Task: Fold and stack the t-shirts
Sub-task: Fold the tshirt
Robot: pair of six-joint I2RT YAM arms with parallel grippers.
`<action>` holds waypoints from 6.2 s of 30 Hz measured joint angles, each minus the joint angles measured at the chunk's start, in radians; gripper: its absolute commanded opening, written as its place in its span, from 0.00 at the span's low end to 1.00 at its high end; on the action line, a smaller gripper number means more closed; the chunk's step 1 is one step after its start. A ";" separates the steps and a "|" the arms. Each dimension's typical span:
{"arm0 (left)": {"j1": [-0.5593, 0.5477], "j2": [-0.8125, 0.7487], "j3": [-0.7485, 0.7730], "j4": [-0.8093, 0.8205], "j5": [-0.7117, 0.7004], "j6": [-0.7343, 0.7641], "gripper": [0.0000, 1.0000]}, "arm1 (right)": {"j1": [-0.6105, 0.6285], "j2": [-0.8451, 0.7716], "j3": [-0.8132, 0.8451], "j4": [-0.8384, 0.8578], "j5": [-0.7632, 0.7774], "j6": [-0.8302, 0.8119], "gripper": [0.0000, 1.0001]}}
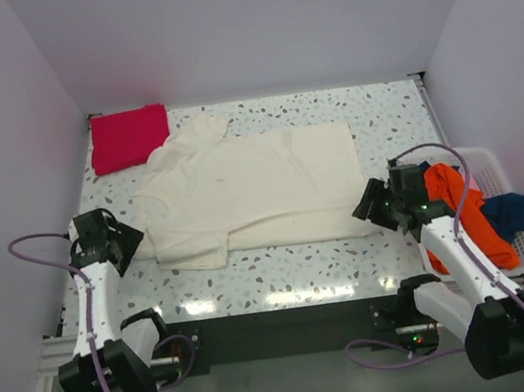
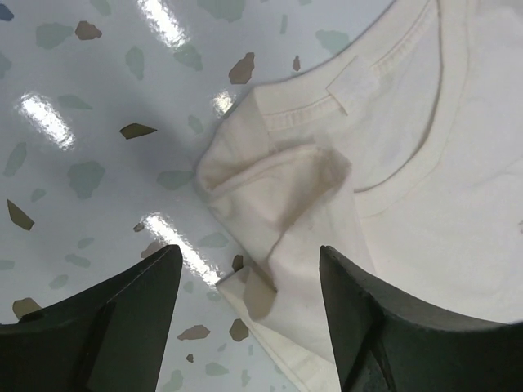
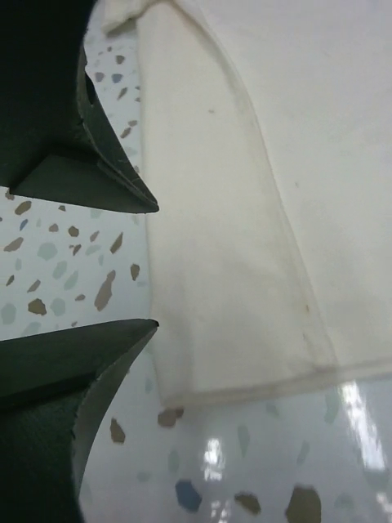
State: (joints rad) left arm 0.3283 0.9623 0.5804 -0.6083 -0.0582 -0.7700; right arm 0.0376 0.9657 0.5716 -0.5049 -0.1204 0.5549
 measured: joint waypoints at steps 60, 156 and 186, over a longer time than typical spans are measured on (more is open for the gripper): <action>-0.061 0.143 0.121 0.257 0.299 0.180 0.69 | 1.023 0.985 0.737 0.514 0.257 0.399 0.00; -0.105 0.636 0.268 0.443 0.322 0.018 0.50 | 0.945 1.308 1.219 0.288 0.163 0.079 0.17; -0.307 0.176 0.029 0.219 0.139 0.072 0.59 | 0.817 1.267 1.190 0.332 0.185 0.011 0.33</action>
State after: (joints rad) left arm 0.0212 1.1385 0.6090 -0.3893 0.0811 -0.6975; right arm 0.8547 2.2330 1.7618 -0.1734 0.0650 0.5663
